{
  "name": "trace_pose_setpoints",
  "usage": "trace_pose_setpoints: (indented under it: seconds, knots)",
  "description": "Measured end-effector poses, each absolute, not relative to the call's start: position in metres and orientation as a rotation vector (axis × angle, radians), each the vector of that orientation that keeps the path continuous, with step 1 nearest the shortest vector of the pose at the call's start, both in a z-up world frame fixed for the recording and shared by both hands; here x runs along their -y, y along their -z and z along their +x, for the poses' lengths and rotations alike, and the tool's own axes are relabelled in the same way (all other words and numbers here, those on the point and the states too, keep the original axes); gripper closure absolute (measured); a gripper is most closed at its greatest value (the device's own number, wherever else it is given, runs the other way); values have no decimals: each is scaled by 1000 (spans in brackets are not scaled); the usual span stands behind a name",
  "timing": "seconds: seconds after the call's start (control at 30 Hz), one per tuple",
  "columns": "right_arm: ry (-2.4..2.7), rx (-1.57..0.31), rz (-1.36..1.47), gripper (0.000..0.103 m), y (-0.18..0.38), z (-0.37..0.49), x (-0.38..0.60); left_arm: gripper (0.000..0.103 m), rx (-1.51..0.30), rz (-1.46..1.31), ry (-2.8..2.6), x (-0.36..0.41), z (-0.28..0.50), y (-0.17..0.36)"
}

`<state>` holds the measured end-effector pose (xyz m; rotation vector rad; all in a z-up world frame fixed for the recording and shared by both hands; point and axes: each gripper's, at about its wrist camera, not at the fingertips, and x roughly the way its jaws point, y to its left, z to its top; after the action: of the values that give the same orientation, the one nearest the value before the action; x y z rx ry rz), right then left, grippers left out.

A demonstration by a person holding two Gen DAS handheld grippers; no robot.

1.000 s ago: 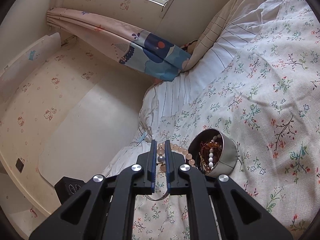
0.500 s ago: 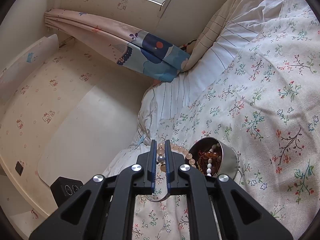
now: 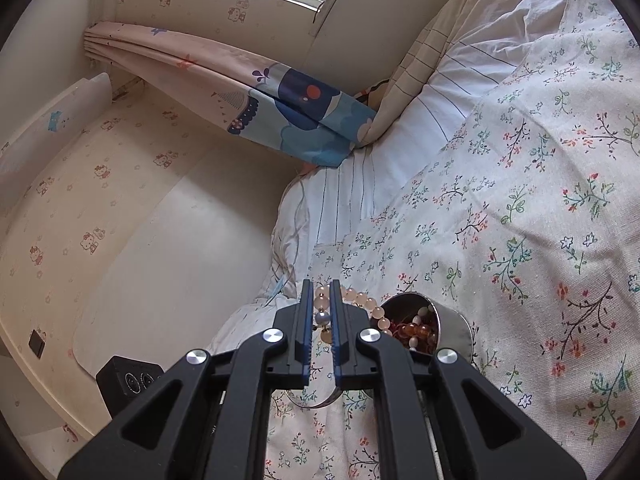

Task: Organize jewelry
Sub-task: 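Carry the bangle and pink bracelet over the silver tin, then open both tools to drop the bangle and pink bracelet into the tin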

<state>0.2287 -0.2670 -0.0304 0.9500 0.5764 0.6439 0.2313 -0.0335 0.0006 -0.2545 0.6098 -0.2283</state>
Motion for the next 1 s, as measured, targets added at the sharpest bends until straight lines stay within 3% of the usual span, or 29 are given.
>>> trace_pose_setpoints:
  seconds: [1.0]
  knots:
    - [-661,-644,896,94,38,250,248,97,-651,-246,238,43,254,14]
